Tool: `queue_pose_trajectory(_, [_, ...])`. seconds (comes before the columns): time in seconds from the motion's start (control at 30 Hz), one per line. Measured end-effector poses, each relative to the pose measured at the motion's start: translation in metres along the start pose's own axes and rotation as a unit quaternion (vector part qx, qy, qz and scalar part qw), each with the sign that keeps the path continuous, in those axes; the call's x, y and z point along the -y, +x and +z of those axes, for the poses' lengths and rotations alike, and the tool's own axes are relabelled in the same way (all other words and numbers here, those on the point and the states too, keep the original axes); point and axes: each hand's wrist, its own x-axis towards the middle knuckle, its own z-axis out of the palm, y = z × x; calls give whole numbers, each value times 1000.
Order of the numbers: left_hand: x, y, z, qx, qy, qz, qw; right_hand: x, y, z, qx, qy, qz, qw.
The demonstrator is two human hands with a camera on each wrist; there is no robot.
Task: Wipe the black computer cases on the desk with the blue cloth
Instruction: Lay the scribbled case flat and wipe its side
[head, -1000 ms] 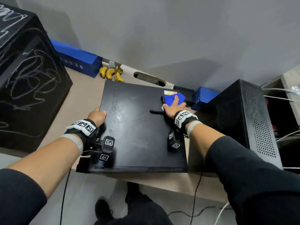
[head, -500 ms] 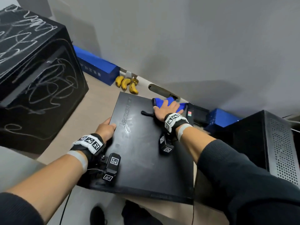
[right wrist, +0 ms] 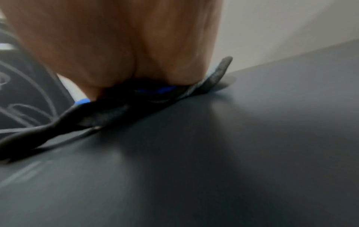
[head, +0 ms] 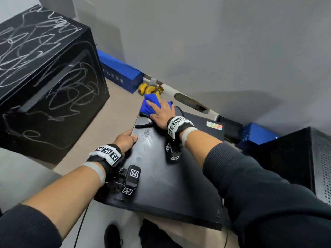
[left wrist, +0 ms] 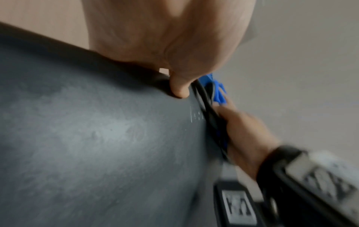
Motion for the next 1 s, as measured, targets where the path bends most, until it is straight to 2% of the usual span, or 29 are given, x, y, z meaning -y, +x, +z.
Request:
queue_pose_trajectory(0.1, [-2, -4, -2, 9, 15, 3, 1000, -75, -50, -8, -36, -12, 120, 992])
queue_pose_trajectory(0.2, [-4, -4, -4, 8, 57, 9, 998, -141, -108, -12, -86, 15, 246, 965])
queue_pose_trajectory(0.27, [-4, -2, -5, 4, 82, 12, 997, -148, -131, -12, -85, 56, 290, 952])
queue_pose_trajectory(0.37, [-8, -4, -4, 15, 108, 7, 994, -121, -155, -7, -31, 58, 346, 936])
queue_pose_trajectory(0.43, [-11, -2, -5, 13, 142, 0, 990, -95, -171, -2, -22, 30, 338, 941])
queue_pose_trajectory(0.5, [-10, 4, -7, 15, 168, -14, 985, -66, -187, -2, 5, 35, 281, 959])
queue_pose_trajectory(0.6, [-21, -19, -4, -5, 165, 8, 986, -21, -199, -13, 33, 148, 198, 968])
queue_pose_trajectory(0.67, [-28, -52, -1, -14, 133, 41, 990, 10, -204, -26, 16, 289, 173, 941])
queue_pose_trajectory(0.73, [-32, -82, -3, 15, 82, 51, 995, 40, -211, -39, 2, 393, 176, 902])
queue_pose_trajectory(0.83, [-38, -126, -23, 38, 89, 89, 991, 85, -209, -43, -14, 445, 158, 881])
queue_pose_trajectory(0.93, [-41, -169, -54, 142, 49, 91, 984, 127, -198, -39, -8, 490, 152, 858])
queue_pose_trajectory(1.0, [-41, -187, -71, 192, 38, 88, 977, 151, -190, -35, 7, 480, 133, 867])
